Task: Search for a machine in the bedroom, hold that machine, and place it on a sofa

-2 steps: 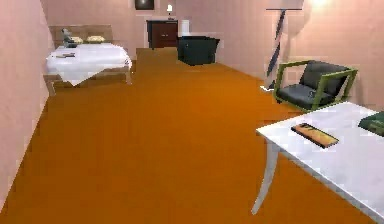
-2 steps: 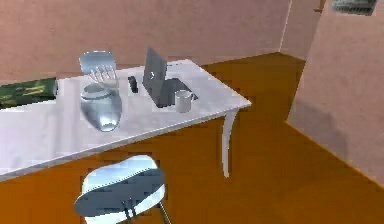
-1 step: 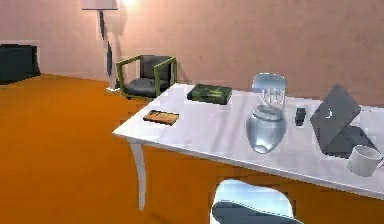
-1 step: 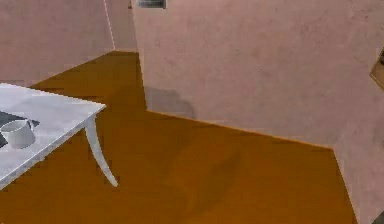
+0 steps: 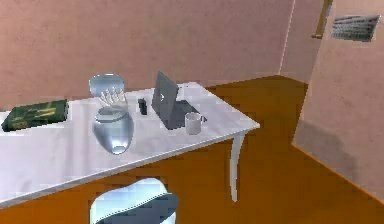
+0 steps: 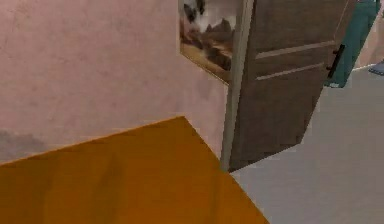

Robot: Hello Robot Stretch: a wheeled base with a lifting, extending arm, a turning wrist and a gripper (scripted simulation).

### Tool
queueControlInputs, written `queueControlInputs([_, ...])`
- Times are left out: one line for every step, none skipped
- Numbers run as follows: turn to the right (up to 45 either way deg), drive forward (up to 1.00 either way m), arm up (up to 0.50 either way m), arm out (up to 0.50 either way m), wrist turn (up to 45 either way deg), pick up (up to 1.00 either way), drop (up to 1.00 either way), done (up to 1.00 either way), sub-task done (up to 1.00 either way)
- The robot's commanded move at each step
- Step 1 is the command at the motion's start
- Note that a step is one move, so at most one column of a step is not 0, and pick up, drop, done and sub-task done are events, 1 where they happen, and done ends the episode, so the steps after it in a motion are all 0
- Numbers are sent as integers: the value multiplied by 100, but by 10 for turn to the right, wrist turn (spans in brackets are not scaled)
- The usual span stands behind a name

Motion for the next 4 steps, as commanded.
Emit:
queueControlInputs([270,0,0,0,0,0,0,0,0])
queueControlInputs([0,100,0,0,0,0,0,0,0])
queueControlInputs([270,0,0,0,0,0,0,0,0])
queueControlInputs([0,10,0,0,0,0,0,0,0])
